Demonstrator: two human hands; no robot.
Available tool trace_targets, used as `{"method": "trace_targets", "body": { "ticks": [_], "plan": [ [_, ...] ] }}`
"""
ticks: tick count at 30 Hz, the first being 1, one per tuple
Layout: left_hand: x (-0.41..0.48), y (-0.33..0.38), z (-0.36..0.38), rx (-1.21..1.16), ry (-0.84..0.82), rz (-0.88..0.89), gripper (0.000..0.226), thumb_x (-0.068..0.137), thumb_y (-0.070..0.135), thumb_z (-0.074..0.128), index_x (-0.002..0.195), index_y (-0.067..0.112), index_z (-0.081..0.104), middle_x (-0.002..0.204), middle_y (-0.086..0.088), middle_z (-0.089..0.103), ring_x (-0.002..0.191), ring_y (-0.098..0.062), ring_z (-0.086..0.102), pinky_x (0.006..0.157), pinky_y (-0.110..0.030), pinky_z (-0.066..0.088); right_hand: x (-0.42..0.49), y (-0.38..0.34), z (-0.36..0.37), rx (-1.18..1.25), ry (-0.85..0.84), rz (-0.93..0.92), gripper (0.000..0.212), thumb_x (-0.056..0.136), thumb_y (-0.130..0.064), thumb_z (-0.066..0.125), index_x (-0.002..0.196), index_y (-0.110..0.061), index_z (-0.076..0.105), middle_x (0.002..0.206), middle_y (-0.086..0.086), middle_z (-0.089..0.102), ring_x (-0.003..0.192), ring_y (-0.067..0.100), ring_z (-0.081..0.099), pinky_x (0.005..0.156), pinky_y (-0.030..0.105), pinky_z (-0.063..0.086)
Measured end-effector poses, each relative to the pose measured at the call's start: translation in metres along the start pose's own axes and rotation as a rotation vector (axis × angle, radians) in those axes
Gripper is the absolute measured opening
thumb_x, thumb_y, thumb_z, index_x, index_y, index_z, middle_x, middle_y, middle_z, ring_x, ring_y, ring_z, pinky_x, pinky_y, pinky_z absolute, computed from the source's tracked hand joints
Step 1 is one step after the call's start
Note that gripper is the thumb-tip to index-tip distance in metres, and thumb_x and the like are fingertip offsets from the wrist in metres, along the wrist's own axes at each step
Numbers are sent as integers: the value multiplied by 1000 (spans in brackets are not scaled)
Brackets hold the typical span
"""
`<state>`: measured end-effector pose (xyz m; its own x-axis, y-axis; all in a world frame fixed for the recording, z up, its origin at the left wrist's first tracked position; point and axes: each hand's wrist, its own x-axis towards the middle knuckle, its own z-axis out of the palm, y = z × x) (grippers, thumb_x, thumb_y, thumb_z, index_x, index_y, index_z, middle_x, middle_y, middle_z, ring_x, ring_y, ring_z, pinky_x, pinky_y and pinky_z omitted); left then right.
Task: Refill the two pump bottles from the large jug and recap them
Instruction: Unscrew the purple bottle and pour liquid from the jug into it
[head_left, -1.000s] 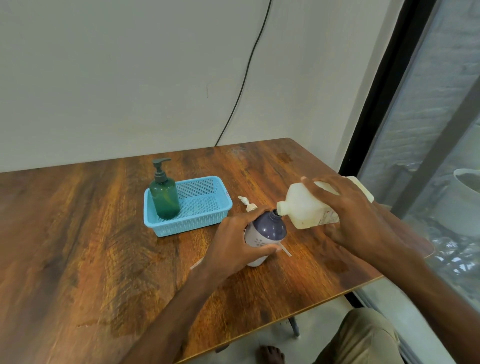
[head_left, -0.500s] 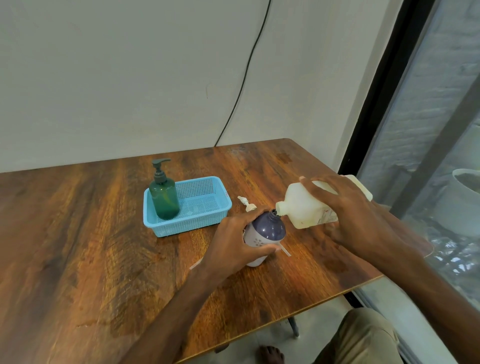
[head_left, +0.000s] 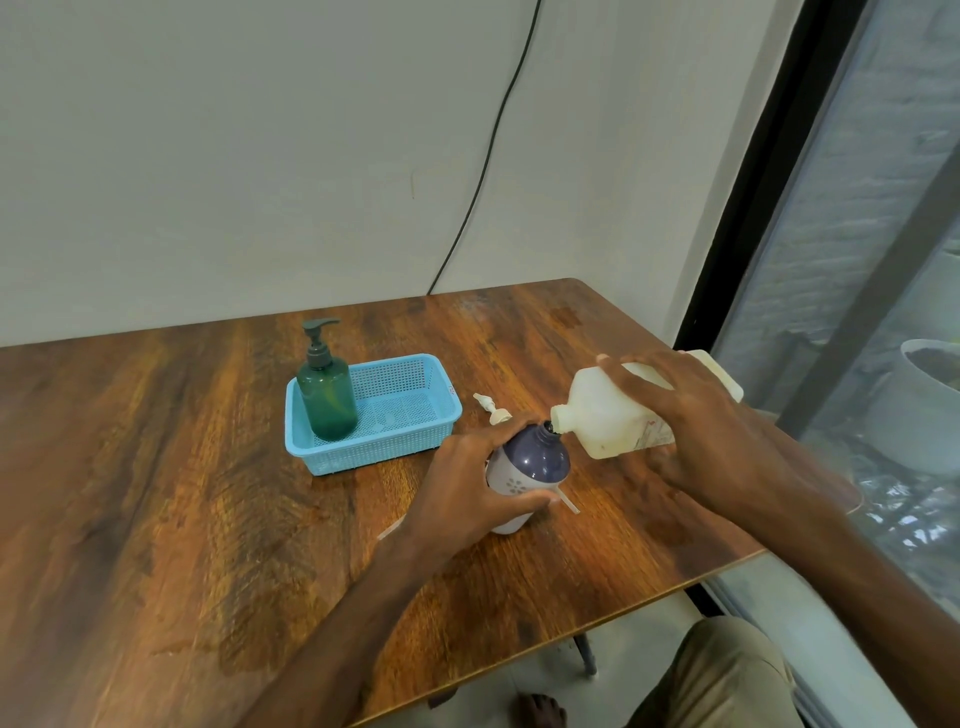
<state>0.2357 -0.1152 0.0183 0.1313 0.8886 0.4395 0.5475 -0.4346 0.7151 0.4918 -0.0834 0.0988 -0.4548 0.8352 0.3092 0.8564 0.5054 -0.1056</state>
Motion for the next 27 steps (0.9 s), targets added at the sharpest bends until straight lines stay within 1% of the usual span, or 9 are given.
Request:
{"method": "trace_targets", "body": {
  "ticks": [4, 7, 9, 11, 12, 15, 17, 22, 27],
  "plan": [
    [0, 1, 0, 1, 2, -6, 82, 71, 41, 95, 142, 33, 56, 122, 28, 61, 111, 24, 54, 87, 0, 44, 1, 6, 5, 29, -42, 18, 99, 84, -19, 78, 159, -38, 16, 163, -1, 25, 150, 22, 21, 120, 38, 25],
    [0, 0, 0, 2, -1, 1, 81, 71, 40, 95, 140, 37, 54, 122, 30, 60, 112, 24, 54, 87, -1, 45, 1, 4, 3, 13, -29, -1, 101, 83, -18, 80, 159, -38, 16, 162, 1, 28, 150, 23, 22, 119, 40, 27],
    [0, 0, 1, -6, -7, 2, 79, 71, 43, 94, 140, 37, 56, 126, 26, 64, 115, 16, 57, 90, -7, 50, 0, 0, -1, 0, -8, -9, 102, 82, -14, 81, 159, -37, 19, 162, 2, 29, 150, 24, 23, 119, 42, 28],
    [1, -1, 1, -5, -13, 1, 82, 71, 47, 94, 142, 32, 58, 130, 21, 67, 118, 8, 61, 92, -14, 54, 0, -3, -4, 3, -10, -5, 101, 82, -13, 80, 158, -37, 19, 162, 1, 29, 150, 24, 22, 120, 41, 26],
    [1, -1, 1, -5, -10, 3, 83, 70, 47, 94, 143, 31, 58, 130, 20, 68, 119, 7, 61, 93, -14, 55, -1, -2, -3, 11, -22, 0, 99, 84, -14, 79, 158, -37, 18, 163, 1, 27, 150, 23, 21, 121, 39, 24],
    [0, 1, 0, -4, 3, 1, 79, 71, 42, 95, 138, 39, 55, 122, 33, 61, 115, 18, 57, 88, -4, 48, -2, -1, -3, 36, -53, 20, 95, 88, -17, 75, 158, -38, 15, 164, -2, 22, 151, 19, 17, 121, 35, 20],
    [-1, 2, 0, -1, 10, 3, 79, 70, 39, 95, 136, 42, 50, 118, 36, 56, 111, 25, 53, 87, 0, 45, -1, 0, -3, 23, -35, 6, 96, 86, -17, 76, 158, -38, 16, 164, -2, 24, 151, 20, 18, 121, 37, 21],
    [1, 1, 0, -6, -4, 4, 81, 71, 45, 94, 142, 31, 59, 129, 21, 67, 116, 10, 60, 91, -11, 52, 1, -1, -2, 11, -5, -18, 103, 80, -12, 83, 155, -41, 19, 161, 4, 31, 149, 27, 24, 120, 44, 23],
    [0, 1, 1, 8, 6, 0, 82, 72, 44, 94, 144, 31, 57, 126, 25, 63, 113, 21, 54, 88, -3, 47, 1, 0, -4, 16, 2, -32, 102, 79, -12, 83, 155, -40, 20, 160, 4, 32, 149, 27, 24, 121, 42, 21]
  ]
}}
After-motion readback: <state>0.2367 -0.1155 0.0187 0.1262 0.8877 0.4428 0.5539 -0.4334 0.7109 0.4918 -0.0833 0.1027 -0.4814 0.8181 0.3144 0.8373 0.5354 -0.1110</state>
